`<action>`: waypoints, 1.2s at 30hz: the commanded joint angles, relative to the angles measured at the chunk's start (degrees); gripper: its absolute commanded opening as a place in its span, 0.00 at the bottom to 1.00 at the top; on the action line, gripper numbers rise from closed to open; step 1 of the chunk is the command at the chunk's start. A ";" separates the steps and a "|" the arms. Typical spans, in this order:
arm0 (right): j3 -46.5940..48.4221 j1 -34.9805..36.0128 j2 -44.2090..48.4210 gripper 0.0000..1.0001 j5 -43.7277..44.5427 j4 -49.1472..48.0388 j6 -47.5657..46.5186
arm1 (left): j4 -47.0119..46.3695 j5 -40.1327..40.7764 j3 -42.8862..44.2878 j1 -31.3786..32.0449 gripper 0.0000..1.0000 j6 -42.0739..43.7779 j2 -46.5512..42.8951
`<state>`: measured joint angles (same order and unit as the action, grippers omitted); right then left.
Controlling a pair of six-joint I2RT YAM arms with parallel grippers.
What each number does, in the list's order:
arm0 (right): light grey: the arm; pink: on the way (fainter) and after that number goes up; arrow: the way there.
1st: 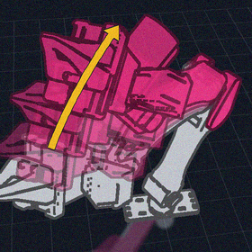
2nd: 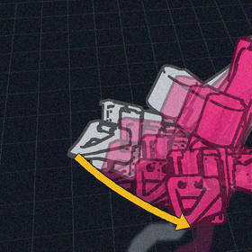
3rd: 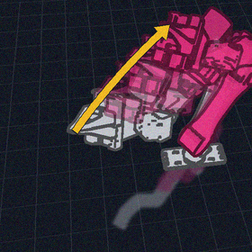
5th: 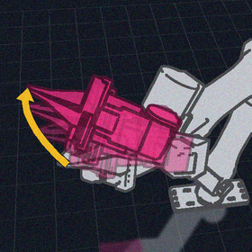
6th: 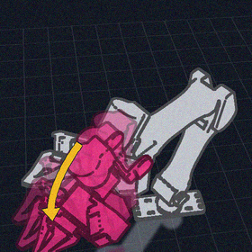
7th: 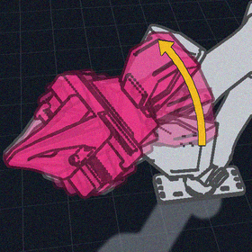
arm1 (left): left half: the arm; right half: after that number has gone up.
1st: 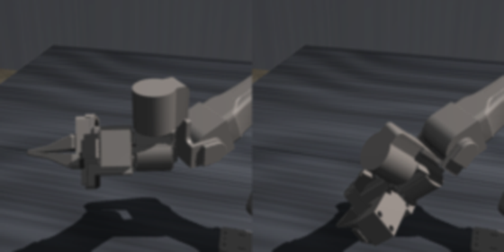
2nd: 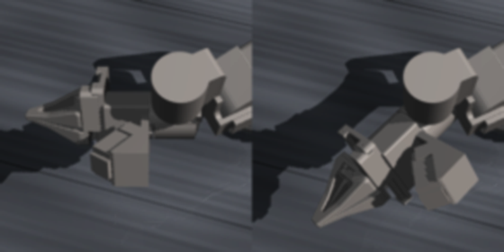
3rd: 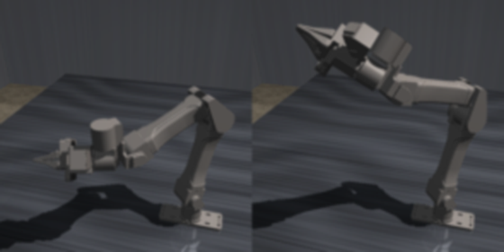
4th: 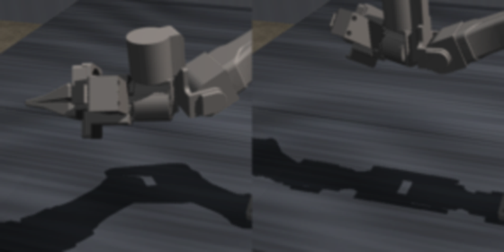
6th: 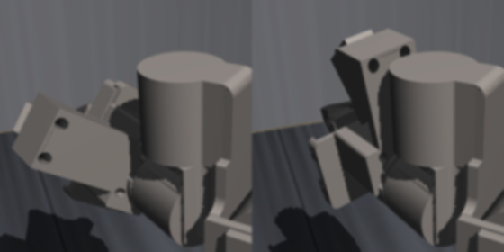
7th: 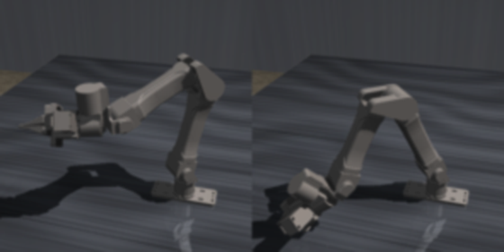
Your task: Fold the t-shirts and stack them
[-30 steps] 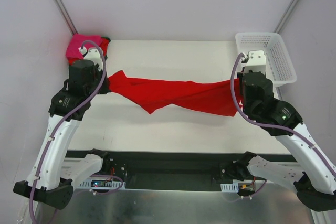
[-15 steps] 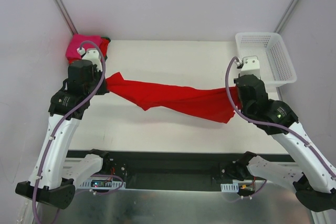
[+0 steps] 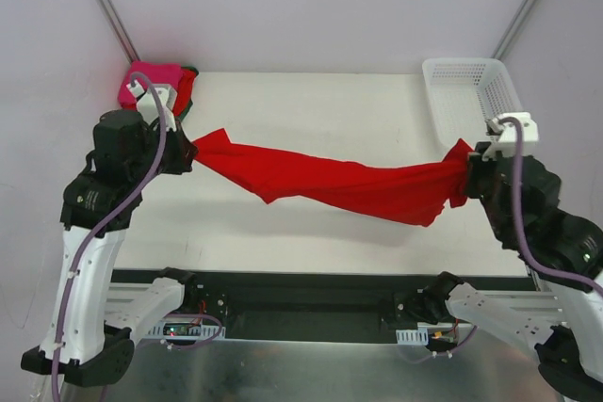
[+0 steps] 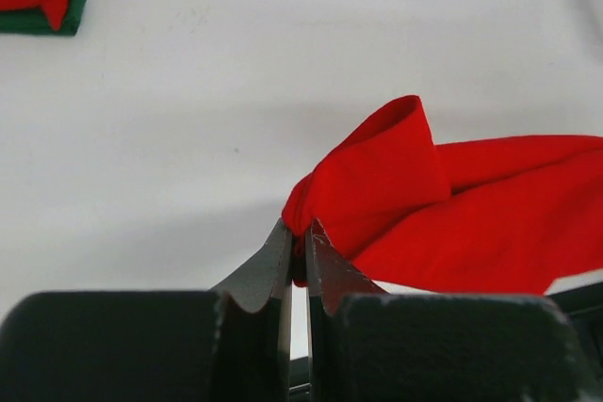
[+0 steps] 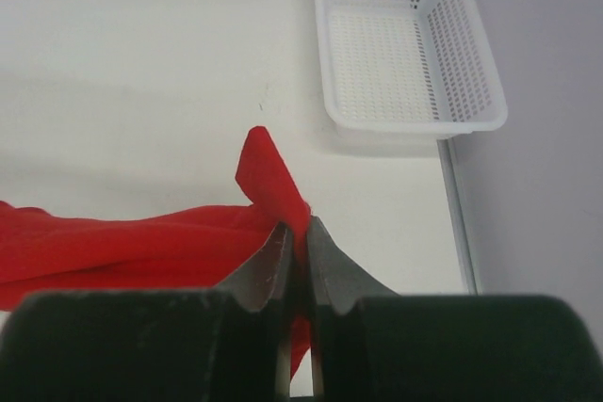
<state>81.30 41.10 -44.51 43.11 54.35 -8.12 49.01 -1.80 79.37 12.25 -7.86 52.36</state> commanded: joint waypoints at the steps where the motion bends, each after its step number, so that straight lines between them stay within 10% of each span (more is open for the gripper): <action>1: 5.36 -0.41 4.34 0.03 -8.62 2.87 -0.49 | 1.61 -11.54 7.63 -0.74 0.00 0.74 -3.66; 7: 7.82 -0.41 6.54 0.02 -22.45 3.57 -1.72 | 2.49 -21.05 11.86 -0.74 0.00 -0.84 -7.09; 18: -8.78 -0.67 -13.37 0.01 -7.61 -7.30 3.45 | -6.11 -2.25 -6.06 -0.74 0.00 -4.62 3.44; 21: -9.67 -1.90 -23.29 0.29 -6.03 -10.66 5.12 | -9.37 3.63 -9.58 -0.74 0.18 -4.97 9.50; 22: -9.14 -1.90 -25.43 0.53 -5.76 -11.01 5.22 | -9.72 4.78 -10.02 -0.74 0.46 -5.06 12.47; 24: -7.56 -1.82 -30.43 0.70 -6.02 -11.89 5.57 | -10.87 7.95 -10.12 -0.74 0.62 -5.50 14.60; 26: -6.86 -1.81 -31.95 0.80 -6.37 -12.25 6.10 | -11.31 10.05 -10.03 -0.74 0.98 -6.12 16.02; 36: -8.43 -1.38 -27.12 0.86 -4.27 -10.40 6.45 | -12.36 2.01 -14.40 -0.74 0.99 -6.38 9.00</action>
<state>71.72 39.62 -75.33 36.23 43.77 -3.11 38.06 5.80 68.03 11.88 -13.26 65.76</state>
